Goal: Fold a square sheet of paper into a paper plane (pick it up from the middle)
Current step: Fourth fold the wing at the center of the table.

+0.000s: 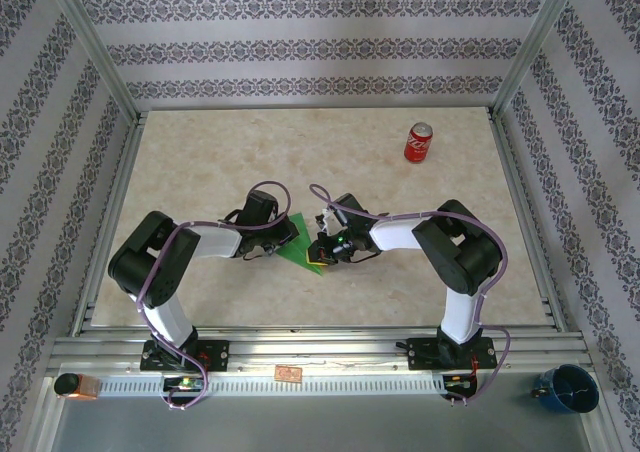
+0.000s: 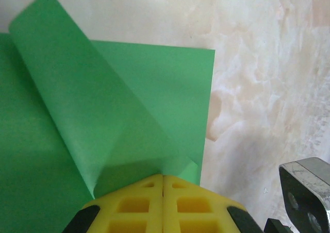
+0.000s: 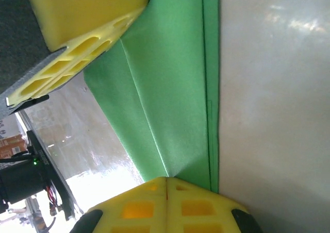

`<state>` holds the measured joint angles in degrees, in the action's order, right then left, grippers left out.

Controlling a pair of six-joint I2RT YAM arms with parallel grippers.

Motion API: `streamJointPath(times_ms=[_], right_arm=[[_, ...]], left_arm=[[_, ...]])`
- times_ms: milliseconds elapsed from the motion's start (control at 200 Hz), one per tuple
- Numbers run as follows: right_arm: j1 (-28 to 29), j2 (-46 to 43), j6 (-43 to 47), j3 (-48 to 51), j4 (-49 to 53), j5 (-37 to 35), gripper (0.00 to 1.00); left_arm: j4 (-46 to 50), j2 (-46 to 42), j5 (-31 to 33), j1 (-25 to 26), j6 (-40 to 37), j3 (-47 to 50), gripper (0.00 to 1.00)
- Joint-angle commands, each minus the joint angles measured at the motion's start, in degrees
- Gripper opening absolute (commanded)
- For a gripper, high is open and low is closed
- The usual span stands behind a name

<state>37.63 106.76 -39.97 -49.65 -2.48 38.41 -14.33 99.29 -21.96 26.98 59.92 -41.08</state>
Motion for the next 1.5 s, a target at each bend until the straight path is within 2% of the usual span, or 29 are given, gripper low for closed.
streamJointPath(times_ms=[0,325,759,1304,1494], right_arm=[[-0.3,2.0,3.0,2.1,11.3,-6.2,0.00],[-0.4,1.8,3.2,2.1,10.9,-5.2,0.00],[-0.9,1.3,3.8,1.8,11.0,-4.0,0.00],[-1.1,1.5,5.2,1.5,11.2,-3.0,0.00],[-1.2,1.7,5.6,1.2,11.4,-2.5,0.00]], left_arm=[[1.6,1.8,1.9,-2.1,-1.9,-0.7,0.06],[-2.8,2.4,-0.8,-6.7,-4.1,1.5,0.07],[-1.2,5.6,-3.3,-12.9,-8.2,-0.7,0.07],[8.8,7.5,-4.9,-16.3,-13.9,-9.2,0.07],[12.8,2.4,-5.2,-16.2,-15.3,-10.3,0.08]])
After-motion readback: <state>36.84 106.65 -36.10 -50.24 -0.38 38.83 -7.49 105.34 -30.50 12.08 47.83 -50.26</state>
